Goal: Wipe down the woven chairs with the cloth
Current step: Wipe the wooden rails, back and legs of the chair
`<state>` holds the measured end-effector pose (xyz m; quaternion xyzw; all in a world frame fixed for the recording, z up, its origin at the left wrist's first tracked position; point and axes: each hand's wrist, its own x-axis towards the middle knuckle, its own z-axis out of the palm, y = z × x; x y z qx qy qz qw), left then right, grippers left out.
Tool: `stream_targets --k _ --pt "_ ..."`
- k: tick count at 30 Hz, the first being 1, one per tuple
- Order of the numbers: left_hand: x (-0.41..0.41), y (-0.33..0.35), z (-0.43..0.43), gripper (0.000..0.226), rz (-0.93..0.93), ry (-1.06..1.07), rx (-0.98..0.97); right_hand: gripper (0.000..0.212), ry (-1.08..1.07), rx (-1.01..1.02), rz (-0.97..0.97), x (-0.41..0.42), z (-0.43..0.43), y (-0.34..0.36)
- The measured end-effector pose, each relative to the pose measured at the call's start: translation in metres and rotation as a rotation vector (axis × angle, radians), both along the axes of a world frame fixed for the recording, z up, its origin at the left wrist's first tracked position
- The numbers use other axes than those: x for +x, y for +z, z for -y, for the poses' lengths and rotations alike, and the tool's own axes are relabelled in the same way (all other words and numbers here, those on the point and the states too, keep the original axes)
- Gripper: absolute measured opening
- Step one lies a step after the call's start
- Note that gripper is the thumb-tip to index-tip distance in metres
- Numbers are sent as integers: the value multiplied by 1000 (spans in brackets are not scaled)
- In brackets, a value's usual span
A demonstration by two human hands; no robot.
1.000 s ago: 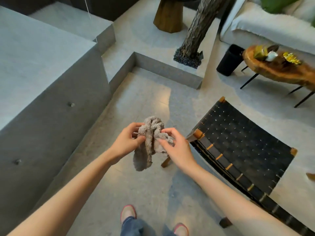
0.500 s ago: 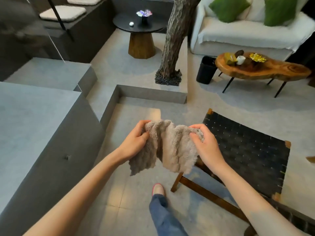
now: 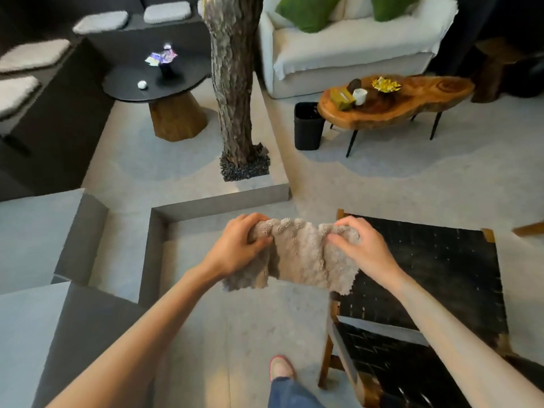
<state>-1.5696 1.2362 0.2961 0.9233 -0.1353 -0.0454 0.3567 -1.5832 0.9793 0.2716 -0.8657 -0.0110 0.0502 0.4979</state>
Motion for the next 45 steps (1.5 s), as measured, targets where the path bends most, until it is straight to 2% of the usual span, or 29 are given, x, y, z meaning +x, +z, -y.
stream_targets --k 4,8,14,18,21,23,25,27,29,32,36,39,42,43,45 --pt "59 -5 5 24 -3 -38 -14 16 -111 -104 2 29 19 -18" --pt "117 -26 18 18 -79 -140 54 18 -212 -297 17 39 31 -42" --pt "211 -61 43 17 -50 -452 111 12 -467 -338 -103 53 18 -64" --pt "269 -71 58 6 -175 -734 105 12 -674 -296 -227 63 -11 -63" --pt "299 -79 73 31 -185 -1010 169 10 -822 -284 -219 68 -35 -61" --pt "311 -82 86 32 -165 -1157 296 13 -905 -273 -223 69 -46 -60" --pt "318 -87 101 30 -208 -1238 326 13 -988 -260 -279 65 -54 -59" --pt "320 -91 120 32 -197 -1314 331 4 -1082 -195 -336 58 -57 -60" --pt "320 -98 142 25 -208 -1362 306 10 -1192 -97 -387 51 -55 -63" --pt "314 -105 181 10 -345 -1383 240 15 -1369 -44 -503 44 -48 -75" --pt "298 -107 230 15 -512 -1323 258 30 -1599 101 -510 55 -28 -88" --pt "283 -105 260 22 -619 -1232 276 26 -1784 389 -358 73 -15 -89" --pt "274 -109 278 17 -703 -1277 294 16 -1853 763 -33 91 -12 -90" --pt "272 -110 282 16 -752 -1288 290 15 -1856 837 34 96 -12 -91" --pt "271 -114 288 24 -912 -1276 281 14 -1881 857 62 106 -13 -93"
